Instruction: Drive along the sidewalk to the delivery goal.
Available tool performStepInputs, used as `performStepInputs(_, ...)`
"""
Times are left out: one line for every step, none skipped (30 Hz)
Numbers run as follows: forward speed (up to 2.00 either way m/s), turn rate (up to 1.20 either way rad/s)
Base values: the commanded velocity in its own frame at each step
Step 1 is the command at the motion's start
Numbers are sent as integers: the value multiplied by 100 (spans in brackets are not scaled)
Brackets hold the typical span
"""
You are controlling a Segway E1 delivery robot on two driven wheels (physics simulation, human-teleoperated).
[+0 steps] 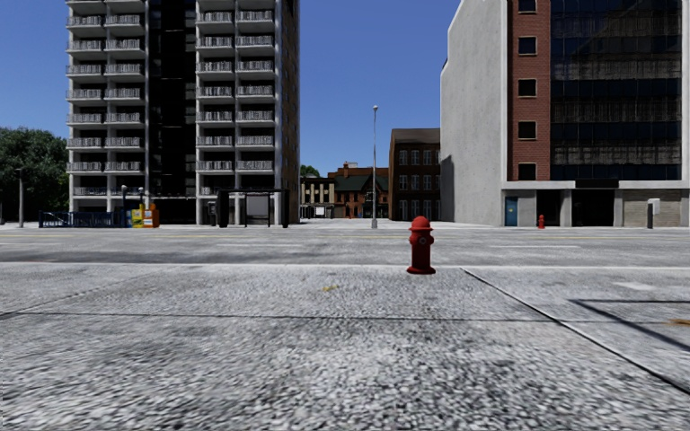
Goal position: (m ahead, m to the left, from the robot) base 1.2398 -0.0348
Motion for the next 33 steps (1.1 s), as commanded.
performStepInputs(80, 0)
performStepInputs(80, 0)
performStepInputs(78, 0)
performStepInputs(78, 0)
performStepInputs(74, 0)
performStepInputs(73, 0)
performStepInputs(80, 0)
performStepInputs(80, 0)
performStepInputs(82, 0)
performStepInputs(83, 0)
performStepInputs(84, 0)
performStepInputs(84, 0)
performStepInputs(84, 0)
performStepInputs(85, 0)
performStepInputs(85, 0)
performStepInputs(85, 0)
performStepInputs(85, 0)
performStepInputs(85, 0)
performStepInputs(85, 0)
performStepInputs(85, 0)
performStepInputs(85, 0)
performStepInputs(85, 0)
performStepInputs(85, 0)
performStepInputs(85, 0)
performStepInputs(85, 0)
performStepInputs(85, 0)
performStepInputs(85, 0)
performStepInputs(85, 0)
performStepInputs(85, 0)
performStepInputs(84, 0)
performStepInputs(83, 0)
performStepInputs(0, 0)
performStepInputs(0, 0)
